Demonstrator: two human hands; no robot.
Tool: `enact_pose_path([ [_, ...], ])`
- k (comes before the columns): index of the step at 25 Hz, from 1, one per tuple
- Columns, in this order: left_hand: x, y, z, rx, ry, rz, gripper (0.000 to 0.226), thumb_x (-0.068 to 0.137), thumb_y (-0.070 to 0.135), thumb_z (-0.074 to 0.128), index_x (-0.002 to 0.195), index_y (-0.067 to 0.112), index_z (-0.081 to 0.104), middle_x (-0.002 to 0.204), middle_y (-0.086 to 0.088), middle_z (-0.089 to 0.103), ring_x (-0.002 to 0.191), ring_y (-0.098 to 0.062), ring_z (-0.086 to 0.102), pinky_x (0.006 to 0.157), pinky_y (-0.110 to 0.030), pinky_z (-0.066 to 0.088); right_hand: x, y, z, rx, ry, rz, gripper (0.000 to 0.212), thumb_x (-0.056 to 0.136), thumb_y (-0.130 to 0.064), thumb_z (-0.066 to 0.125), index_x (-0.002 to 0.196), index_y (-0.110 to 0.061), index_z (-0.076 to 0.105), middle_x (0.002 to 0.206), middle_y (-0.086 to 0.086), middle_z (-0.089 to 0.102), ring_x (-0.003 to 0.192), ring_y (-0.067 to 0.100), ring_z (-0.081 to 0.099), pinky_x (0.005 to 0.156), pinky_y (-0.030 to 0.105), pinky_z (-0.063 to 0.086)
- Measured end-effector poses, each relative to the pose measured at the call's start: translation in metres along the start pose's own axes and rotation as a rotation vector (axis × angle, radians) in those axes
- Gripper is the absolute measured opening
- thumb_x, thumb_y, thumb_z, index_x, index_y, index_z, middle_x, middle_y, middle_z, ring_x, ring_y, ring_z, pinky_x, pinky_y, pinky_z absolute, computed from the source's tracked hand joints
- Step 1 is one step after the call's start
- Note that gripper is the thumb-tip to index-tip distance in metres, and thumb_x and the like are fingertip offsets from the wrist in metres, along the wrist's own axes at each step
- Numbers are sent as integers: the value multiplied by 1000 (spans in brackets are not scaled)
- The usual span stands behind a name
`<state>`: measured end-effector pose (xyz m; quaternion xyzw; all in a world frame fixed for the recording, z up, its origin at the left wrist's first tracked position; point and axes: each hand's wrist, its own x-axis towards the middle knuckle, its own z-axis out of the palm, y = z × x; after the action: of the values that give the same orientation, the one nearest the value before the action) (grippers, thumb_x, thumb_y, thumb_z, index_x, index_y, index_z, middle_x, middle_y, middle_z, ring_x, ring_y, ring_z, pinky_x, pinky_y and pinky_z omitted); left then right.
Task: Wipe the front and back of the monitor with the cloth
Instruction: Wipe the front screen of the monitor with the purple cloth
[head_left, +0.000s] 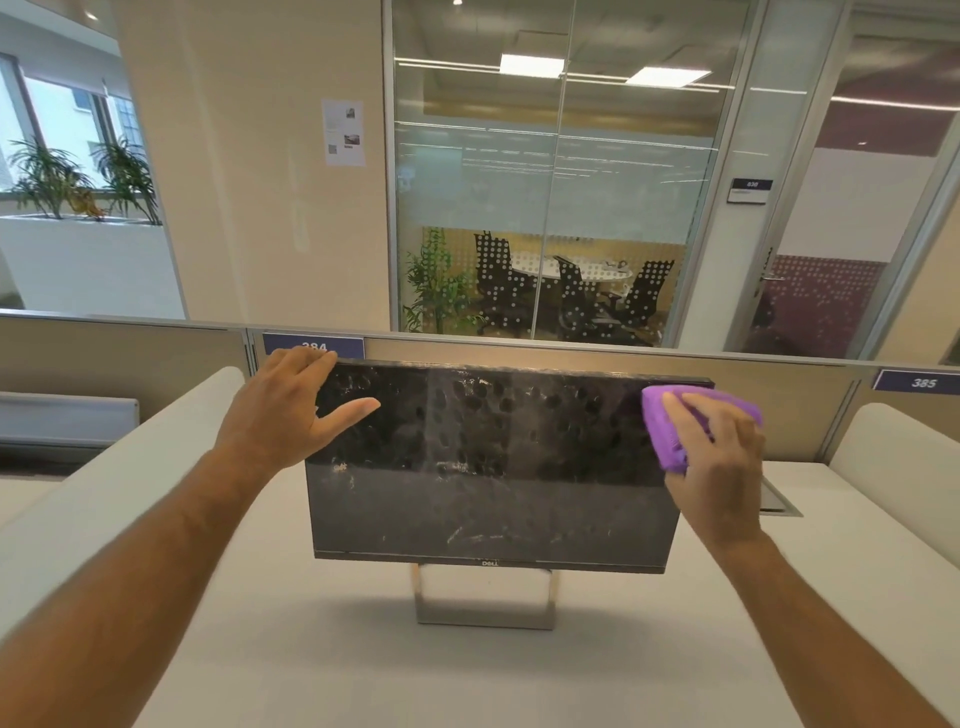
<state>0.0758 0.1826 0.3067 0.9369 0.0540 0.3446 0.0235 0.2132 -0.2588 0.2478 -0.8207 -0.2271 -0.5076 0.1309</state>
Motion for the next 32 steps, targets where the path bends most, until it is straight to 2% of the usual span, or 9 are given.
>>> enact_pose_path([
  [3, 1, -2, -1, -6, 23, 3, 83, 82, 75, 38, 124, 7, 63, 124, -12, 64, 113, -34, 58, 84, -52, 55, -13, -7, 5, -95, -70, -379, 73, 55, -7, 92, 122, 1, 65, 118, 25, 64, 104, 43, 61, 84, 52, 54],
  [8, 3, -3, 1, -6, 37, -10, 81, 82, 74, 39, 120, 7, 65, 120, -13, 66, 109, -34, 59, 82, -52, 56, 6, 7, 1, 31, 25, 99, 78, 59, -4, 89, 132, -1, 58, 125, 24, 58, 112, 41, 53, 83, 48, 52],
  [11, 2, -3, 2, -13, 50, -16, 82, 83, 75, 37, 121, 8, 65, 120, -12, 66, 109, -35, 59, 82, -53, 57, -15, -12, 9, -71, -97, -396, 75, 54, -9, 93, 124, -1, 65, 119, 22, 64, 105, 40, 60, 83, 48, 53],
  [12, 2, -4, 3, -14, 53, -15, 83, 83, 75, 36, 121, 8, 65, 121, -12, 66, 109, -35, 59, 82, -53, 57, -14, -10, 9, -58, -110, -394, 75, 54, -9, 93, 123, -1, 65, 118, 22, 64, 105, 40, 60, 83, 48, 54],
  [16, 1, -4, 4, -16, 68, -12, 88, 83, 79, 30, 120, 8, 65, 119, -11, 67, 108, -34, 60, 80, -51, 57, 4, -15, 10, 110, 17, 119, 78, 59, -6, 90, 130, -3, 60, 125, 22, 58, 112, 37, 53, 81, 44, 53],
  [20, 1, -5, 5, -13, 83, -10, 85, 83, 78, 32, 119, 9, 66, 117, -10, 67, 106, -33, 61, 80, -50, 57, -1, -27, 13, -13, -85, -329, 78, 54, -9, 93, 126, -3, 63, 121, 22, 62, 108, 38, 58, 82, 46, 54],
  [23, 1, -5, 5, -7, 78, -13, 82, 83, 76, 35, 119, 9, 66, 117, -10, 67, 106, -32, 61, 80, -50, 57, 12, -26, 11, 181, 22, 202, 79, 60, -5, 89, 132, -5, 58, 127, 20, 57, 112, 36, 53, 80, 40, 52],
  [28, 1, -4, 6, -17, 93, -13, 84, 83, 77, 34, 119, 9, 66, 118, -10, 67, 107, -33, 61, 81, -50, 56, 1, -46, 15, 78, -66, -231, 80, 54, -8, 93, 127, -3, 61, 121, 21, 62, 106, 36, 58, 77, 43, 57],
  [32, 1, -5, 6, -12, 93, -12, 85, 83, 78, 32, 119, 9, 66, 118, -10, 67, 107, -33, 61, 82, -50, 56, 19, -54, 18, 295, 54, 369, 77, 64, -2, 86, 134, -6, 55, 124, 16, 58, 107, 29, 53, 74, 34, 54],
])
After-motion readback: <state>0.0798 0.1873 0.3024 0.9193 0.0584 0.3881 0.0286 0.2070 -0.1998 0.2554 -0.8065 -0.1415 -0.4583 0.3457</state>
